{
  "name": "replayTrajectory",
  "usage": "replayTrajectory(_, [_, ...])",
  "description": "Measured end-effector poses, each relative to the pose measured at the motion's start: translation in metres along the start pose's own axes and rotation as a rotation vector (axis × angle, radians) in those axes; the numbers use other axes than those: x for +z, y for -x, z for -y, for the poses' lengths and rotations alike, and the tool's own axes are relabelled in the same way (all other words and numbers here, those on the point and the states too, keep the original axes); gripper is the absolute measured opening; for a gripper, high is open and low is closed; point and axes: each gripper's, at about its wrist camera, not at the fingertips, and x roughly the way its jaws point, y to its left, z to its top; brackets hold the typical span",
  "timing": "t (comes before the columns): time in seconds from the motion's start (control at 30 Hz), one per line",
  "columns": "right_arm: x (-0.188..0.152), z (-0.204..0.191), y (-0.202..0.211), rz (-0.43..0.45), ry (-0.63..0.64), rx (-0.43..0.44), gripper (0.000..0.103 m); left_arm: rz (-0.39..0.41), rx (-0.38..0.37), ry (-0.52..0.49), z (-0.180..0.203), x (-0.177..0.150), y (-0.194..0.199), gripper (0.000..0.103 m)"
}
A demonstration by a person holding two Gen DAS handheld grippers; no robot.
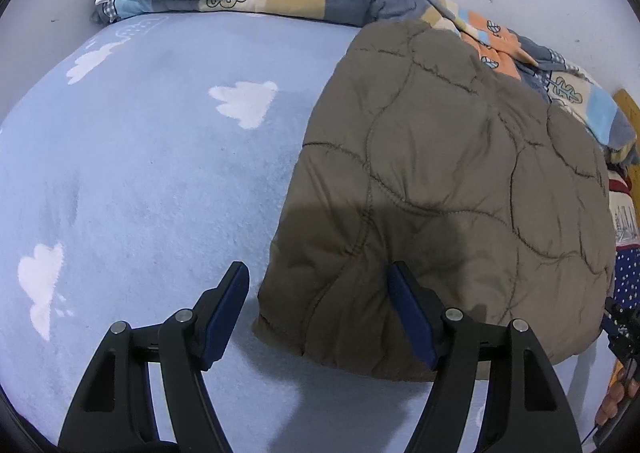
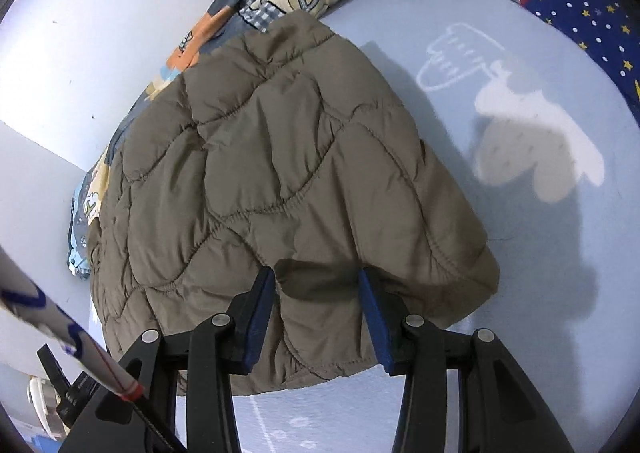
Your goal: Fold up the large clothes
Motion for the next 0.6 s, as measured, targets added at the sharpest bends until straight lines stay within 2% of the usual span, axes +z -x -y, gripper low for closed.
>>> replayTrajectory(0.1, [0.002, 0.004, 0.015, 0.024, -0.027, 0.029, 0.047, 0.01, -0.018, 0.032, -0.006, 0.004, 0.011, 0.072])
replayTrajectory(0.23, [0.003, 0.017, 0.041, 0.075, -0.081, 0.014, 0.049, 0.01, -0.043, 0.076, -0.017, 0.007, 0.021, 0.072])
replayTrajectory(0.47, [-0.004, 0.06, 0.056, 0.089, -0.221, -0.002, 0.058, -0.064, -0.103, 0.212, -0.051, 0.001, 0.017, 0.072])
replayTrajectory(0.6, [-0.01, 0.078, 0.056, 0.078, -0.308, 0.03, 0.062, -0.114, -0.221, 0.326, -0.064, -0.006, 0.008, 0.072])
